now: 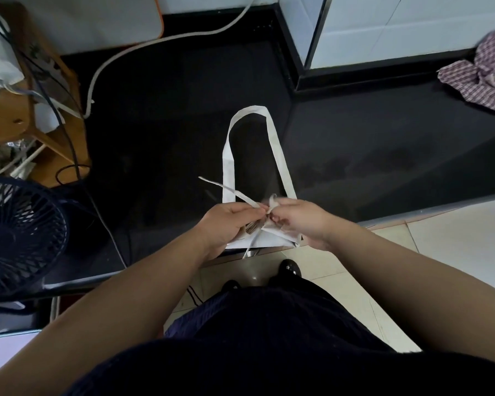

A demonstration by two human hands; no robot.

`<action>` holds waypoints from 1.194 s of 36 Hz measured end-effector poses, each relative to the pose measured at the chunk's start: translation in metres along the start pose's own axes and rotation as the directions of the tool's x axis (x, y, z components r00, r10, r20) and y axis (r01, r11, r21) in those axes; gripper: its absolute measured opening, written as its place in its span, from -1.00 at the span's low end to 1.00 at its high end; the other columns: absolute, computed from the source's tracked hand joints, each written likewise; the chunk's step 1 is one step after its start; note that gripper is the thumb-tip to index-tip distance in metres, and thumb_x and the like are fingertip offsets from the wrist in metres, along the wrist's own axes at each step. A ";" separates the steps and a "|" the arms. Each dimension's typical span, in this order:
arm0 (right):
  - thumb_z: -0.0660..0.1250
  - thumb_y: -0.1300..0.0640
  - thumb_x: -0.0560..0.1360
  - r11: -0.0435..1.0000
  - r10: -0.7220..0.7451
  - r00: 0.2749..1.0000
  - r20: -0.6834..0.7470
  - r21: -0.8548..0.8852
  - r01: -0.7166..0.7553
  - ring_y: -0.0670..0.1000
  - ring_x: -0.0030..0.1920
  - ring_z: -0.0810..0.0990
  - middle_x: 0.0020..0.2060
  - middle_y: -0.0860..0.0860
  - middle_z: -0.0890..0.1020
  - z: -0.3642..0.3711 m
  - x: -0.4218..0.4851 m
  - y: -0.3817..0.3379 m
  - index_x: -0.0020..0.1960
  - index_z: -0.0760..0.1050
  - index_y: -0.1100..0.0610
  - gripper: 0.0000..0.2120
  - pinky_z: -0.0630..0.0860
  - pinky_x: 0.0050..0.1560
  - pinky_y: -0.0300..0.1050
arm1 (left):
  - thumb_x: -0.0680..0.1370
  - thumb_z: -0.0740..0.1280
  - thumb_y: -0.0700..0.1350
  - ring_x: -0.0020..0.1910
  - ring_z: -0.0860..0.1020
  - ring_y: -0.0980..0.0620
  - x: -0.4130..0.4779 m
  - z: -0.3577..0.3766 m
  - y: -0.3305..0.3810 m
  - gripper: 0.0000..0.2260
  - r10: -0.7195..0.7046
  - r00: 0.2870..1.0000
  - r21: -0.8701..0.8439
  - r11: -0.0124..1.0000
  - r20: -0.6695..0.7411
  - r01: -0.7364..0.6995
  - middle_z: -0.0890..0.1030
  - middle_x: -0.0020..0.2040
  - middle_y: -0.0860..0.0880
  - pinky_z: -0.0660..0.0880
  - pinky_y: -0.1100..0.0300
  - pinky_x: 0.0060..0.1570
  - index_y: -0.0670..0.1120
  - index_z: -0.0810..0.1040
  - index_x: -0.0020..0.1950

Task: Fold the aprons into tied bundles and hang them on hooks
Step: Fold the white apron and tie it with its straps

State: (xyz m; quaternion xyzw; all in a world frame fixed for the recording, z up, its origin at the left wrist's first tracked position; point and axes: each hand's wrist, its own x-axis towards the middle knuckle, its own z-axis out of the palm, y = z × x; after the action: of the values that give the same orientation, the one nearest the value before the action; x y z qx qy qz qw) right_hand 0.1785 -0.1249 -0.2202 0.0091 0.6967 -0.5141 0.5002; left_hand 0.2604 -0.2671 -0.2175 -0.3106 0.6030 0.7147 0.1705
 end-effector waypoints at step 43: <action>0.10 0.19 0.63 0.778 -0.329 0.917 -0.226 -0.615 0.128 -0.07 -0.33 0.39 -0.22 -0.02 0.51 0.000 -0.011 0.034 -0.08 0.49 0.17 -0.79 0.29 -0.30 -0.15 | 0.66 0.14 -0.04 -0.02 0.63 0.06 -0.006 0.022 -0.034 -0.83 0.173 0.903 0.110 0.984 -0.393 -0.140 0.67 -0.12 0.07 0.54 0.05 0.11 -0.12 0.42 0.02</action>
State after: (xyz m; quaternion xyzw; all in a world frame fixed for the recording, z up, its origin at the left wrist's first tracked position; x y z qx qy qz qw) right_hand 0.2023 -0.1036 -0.2366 -0.1484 0.8888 -0.3218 0.2907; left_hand 0.2813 -0.2377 -0.2377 -0.3940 0.6757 0.6231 -0.0023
